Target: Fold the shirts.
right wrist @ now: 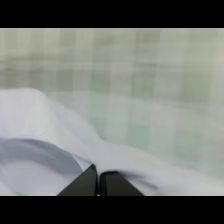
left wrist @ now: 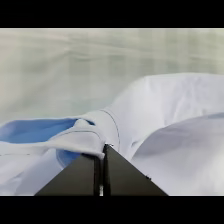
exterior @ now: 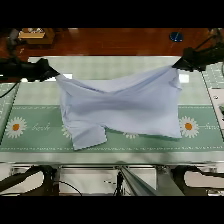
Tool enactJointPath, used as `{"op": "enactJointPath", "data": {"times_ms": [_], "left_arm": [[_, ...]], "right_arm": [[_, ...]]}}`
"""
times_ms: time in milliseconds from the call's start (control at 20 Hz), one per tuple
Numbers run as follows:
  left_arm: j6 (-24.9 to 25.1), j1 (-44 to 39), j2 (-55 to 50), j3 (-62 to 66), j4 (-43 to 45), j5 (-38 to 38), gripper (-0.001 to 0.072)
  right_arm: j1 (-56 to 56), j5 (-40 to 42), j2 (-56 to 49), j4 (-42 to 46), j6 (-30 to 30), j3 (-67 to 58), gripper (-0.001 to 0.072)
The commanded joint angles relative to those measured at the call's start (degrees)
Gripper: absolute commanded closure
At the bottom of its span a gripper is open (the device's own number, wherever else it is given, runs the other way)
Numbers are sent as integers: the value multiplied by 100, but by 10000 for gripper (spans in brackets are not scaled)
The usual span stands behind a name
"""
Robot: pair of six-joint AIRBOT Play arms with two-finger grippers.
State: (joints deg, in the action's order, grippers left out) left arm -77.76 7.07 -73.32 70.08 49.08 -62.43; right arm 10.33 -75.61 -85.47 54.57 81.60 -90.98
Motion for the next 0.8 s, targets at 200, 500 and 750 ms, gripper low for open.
{"op": "enactJointPath", "data": {"times_ms": [200,500,750], "left_arm": [[138,-223,-1394,-13,-684,1410,678],[-177,514,-1576,295,-745,133,92],[-94,2166,-1325,619,-442,-2535,93]], "right_arm": [[-197,1429,-935,-48,195,4,612],[212,577,-664,223,-201,-127,342],[1005,-1099,302,3904,144,-92,342]]}}
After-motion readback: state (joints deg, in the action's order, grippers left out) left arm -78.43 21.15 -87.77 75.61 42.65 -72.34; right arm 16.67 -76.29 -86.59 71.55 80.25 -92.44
